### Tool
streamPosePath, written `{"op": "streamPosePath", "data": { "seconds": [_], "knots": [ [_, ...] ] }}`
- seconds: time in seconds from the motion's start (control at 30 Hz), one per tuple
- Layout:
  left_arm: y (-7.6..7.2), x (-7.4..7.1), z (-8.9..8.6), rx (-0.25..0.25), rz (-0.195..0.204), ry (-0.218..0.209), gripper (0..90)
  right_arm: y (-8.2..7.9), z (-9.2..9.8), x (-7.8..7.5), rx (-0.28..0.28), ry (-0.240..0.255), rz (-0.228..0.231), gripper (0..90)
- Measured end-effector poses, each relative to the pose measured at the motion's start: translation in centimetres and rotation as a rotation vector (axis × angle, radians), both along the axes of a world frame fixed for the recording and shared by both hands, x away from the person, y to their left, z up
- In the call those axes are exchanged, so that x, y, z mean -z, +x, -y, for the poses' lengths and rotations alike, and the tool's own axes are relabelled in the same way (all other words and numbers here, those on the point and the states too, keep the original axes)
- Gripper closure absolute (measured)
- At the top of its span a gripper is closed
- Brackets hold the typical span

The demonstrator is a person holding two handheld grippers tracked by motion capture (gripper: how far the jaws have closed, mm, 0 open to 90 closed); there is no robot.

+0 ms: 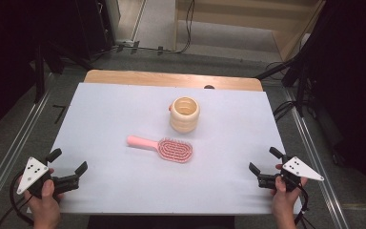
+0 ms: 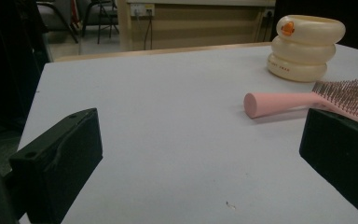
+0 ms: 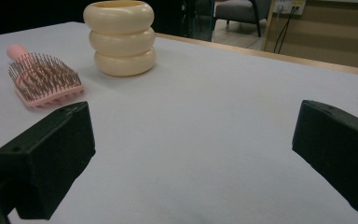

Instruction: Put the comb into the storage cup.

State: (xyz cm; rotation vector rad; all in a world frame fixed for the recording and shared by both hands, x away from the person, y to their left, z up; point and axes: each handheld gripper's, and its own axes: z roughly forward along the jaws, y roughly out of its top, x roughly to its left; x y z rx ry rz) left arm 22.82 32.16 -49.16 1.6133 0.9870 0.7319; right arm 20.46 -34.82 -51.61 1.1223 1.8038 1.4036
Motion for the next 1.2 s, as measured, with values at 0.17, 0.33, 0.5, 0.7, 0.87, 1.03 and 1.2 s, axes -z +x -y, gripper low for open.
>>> {"op": "streamPosePath", "data": {
  "seconds": [0.17,0.33,0.5,0.7,0.87,1.03,1.2],
  "knots": [
    [0.1,-0.5,0.3,0.0,0.001,0.025,0.0,0.0,0.0,0.1,-0.003,0.004,0.009,0.0],
    [0.2,-2.1,1.1,0.014,0.0,-0.006,0.0,-0.1,0.1,0.1,-0.007,0.006,0.01,0.0],
    [0.5,-3.4,1.8,0.051,0.003,0.017,0.0,-0.1,0.1,0.1,-0.009,0.007,0.009,0.0],
    [1.2,-4.2,2.7,0.082,0.011,0.021,0.0,0.0,0.0,0.1,-0.014,0.001,0.01,0.0],
    [2.3,-5.1,4.2,0.132,0.0,0.048,0.0,0.0,0.0,0.2,-0.014,0.002,0.011,0.0],
    [3.3,-5.5,5.7,0.187,-0.021,0.062,0.0,-0.1,0.0,0.2,-0.022,-0.004,0.016,0.0],
    [4.1,-6.0,7.0,0.231,-0.038,0.076,0.0,0.0,0.0,0.2,-0.026,-0.004,0.018,0.0]
  ]
}}
